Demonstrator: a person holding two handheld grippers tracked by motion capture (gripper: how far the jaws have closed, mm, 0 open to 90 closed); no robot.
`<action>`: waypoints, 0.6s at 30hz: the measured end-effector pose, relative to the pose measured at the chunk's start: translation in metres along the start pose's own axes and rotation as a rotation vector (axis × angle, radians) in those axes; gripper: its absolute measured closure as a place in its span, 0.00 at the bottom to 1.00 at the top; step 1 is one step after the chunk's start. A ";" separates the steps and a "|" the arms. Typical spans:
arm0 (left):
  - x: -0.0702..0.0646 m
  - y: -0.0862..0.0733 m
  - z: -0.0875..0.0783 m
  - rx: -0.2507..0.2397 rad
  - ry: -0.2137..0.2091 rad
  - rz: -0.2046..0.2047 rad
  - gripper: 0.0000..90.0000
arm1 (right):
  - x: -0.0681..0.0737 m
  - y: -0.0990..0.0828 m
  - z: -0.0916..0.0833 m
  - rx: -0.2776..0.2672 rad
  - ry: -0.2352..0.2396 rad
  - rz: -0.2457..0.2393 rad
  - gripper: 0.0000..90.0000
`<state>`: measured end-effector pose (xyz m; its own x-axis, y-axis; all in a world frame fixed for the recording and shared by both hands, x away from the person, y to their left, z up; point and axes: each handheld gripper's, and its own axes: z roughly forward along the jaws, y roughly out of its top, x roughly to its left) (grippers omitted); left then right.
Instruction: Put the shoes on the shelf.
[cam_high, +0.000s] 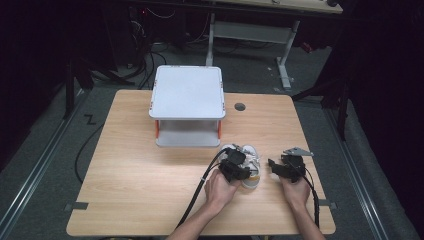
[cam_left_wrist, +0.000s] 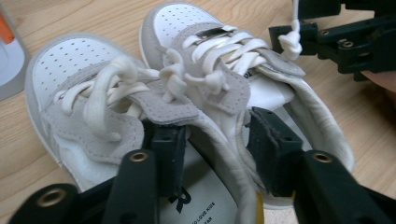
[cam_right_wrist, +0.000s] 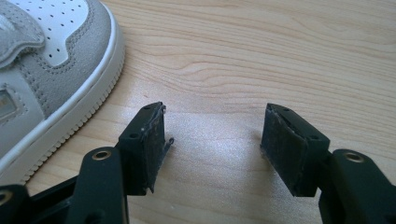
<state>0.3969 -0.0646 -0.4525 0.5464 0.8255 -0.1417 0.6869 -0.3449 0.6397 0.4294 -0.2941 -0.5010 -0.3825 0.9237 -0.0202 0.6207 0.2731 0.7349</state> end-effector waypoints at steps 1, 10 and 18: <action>0.000 0.000 0.000 0.006 -0.005 -0.001 0.68 | 0.000 0.000 0.000 0.000 0.000 0.000 0.44; 0.001 -0.002 -0.004 0.012 -0.046 0.016 0.82 | 0.000 0.000 0.000 0.000 0.000 0.002 0.44; 0.004 -0.006 -0.009 0.014 -0.079 0.044 0.89 | 0.001 0.000 0.000 0.001 0.003 -0.002 0.44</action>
<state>0.3909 -0.0552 -0.4503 0.6120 0.7716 -0.1735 0.6678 -0.3867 0.6360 0.4287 -0.2938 -0.5010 -0.3858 0.9224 -0.0192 0.6211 0.2750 0.7339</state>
